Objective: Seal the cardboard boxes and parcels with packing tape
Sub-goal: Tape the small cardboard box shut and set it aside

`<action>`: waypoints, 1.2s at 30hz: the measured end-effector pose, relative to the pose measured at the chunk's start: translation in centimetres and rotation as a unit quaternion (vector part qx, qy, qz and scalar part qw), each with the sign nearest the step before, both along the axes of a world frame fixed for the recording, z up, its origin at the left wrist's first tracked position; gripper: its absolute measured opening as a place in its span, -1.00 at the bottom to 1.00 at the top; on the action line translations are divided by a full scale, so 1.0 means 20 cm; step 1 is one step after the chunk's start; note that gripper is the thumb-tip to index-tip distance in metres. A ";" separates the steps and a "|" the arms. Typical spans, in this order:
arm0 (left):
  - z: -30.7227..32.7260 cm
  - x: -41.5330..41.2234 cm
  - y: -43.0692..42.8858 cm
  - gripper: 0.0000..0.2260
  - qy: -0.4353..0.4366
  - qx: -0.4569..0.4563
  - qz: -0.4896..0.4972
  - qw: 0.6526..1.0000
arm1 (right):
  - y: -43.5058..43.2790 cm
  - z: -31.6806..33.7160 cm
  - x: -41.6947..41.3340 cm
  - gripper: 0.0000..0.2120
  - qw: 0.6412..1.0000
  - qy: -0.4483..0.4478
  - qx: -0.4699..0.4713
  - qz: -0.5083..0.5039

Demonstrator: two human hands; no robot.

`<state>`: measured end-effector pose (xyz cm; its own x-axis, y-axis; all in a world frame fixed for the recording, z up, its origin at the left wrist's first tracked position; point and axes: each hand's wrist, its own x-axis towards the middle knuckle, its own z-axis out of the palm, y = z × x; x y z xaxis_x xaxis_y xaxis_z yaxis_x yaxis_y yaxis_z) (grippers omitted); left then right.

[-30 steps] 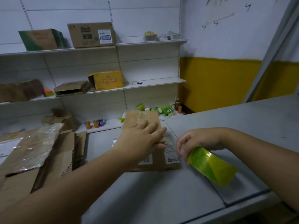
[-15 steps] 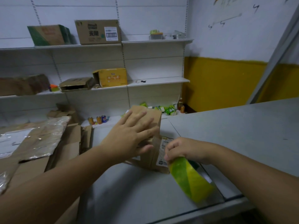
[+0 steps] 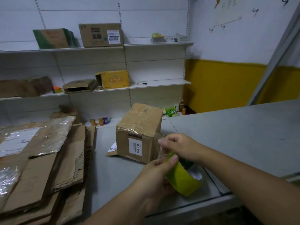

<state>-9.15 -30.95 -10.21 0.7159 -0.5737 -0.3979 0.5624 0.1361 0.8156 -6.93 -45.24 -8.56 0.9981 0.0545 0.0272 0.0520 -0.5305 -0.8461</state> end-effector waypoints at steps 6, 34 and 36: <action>0.03 0.01 0.02 -0.46 -0.008 -0.013 0.024 1.000 | -0.49 0.00 -0.18 -0.63 0.928 -0.030 -0.312 -0.203; 0.13 -0.02 0.25 -0.90 -0.084 0.099 0.004 0.992 | 0.28 0.44 0.41 -0.78 0.927 -0.206 -0.298 0.094; 0.13 -0.01 0.28 -0.90 -0.090 0.108 -0.008 0.990 | 0.36 0.40 0.48 -0.71 0.919 -0.131 -0.342 0.144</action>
<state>-9.43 -25.38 -7.51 0.7783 -0.5011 -0.3784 0.4054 -0.0593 0.9122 2.73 -38.04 -0.48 0.9036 0.4094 0.1259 0.4283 -0.8659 -0.2583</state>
